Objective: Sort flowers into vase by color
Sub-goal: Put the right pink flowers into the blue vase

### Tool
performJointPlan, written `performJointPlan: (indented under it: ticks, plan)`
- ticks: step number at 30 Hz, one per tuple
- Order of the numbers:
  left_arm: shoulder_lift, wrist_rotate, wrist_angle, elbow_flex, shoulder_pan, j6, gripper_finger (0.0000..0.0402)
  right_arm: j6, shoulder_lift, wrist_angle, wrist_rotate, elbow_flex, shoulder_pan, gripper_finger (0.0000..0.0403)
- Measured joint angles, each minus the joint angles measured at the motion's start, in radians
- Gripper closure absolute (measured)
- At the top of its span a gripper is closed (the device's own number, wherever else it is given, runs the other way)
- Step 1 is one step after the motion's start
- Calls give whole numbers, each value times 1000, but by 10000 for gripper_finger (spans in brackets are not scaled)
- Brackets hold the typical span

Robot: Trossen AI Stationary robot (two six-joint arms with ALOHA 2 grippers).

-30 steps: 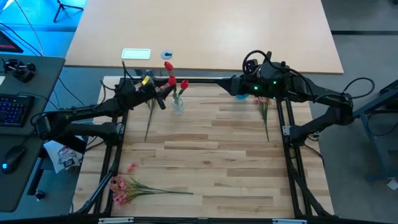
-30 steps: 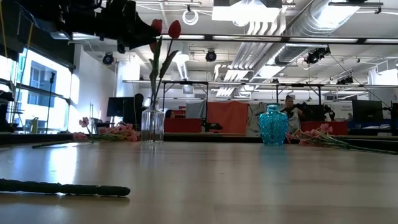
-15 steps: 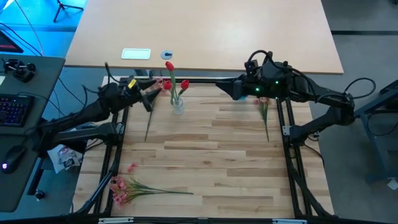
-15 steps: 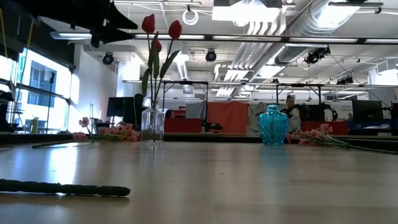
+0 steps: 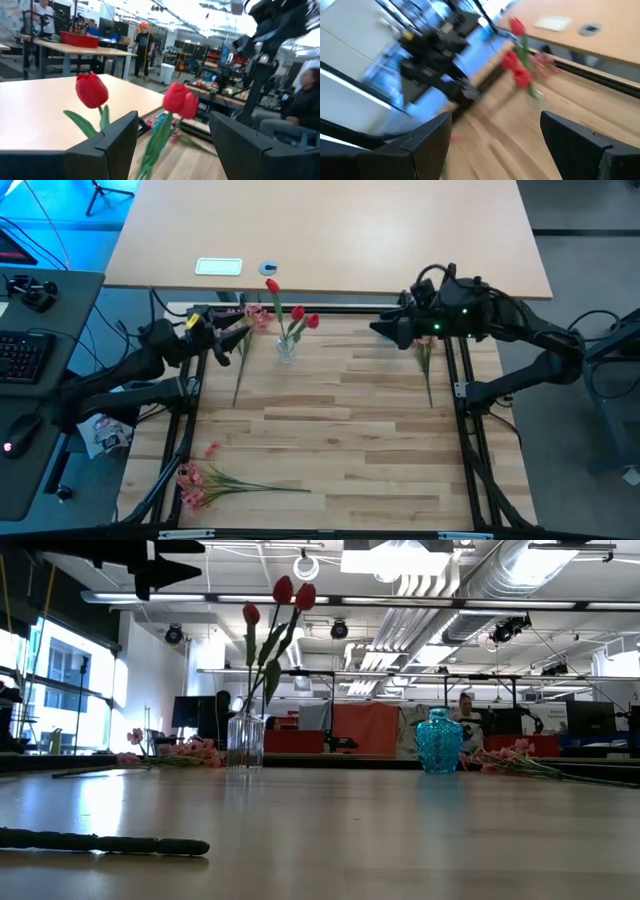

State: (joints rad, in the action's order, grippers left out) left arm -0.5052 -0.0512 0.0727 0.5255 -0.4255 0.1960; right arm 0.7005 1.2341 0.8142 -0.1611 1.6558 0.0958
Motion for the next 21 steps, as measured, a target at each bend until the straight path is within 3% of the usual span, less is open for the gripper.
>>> performJointPlan:
  ticks: [4,7,9,15,21]
  plan:
    - [2,-37,0,0,56,31,170,35,15,173,-82,-9,-33,102]
    - [-14,-77,0,0,100,37,170,199,50,387,-170,-63,-54,102]
    - [-27,-105,0,0,129,39,170,262,62,472,-160,-157,-50,102]
    - [-65,-170,8,0,200,39,170,313,44,443,-23,-572,10,102]
    - [-89,-235,59,0,256,38,170,313,17,341,-44,-843,221,102]
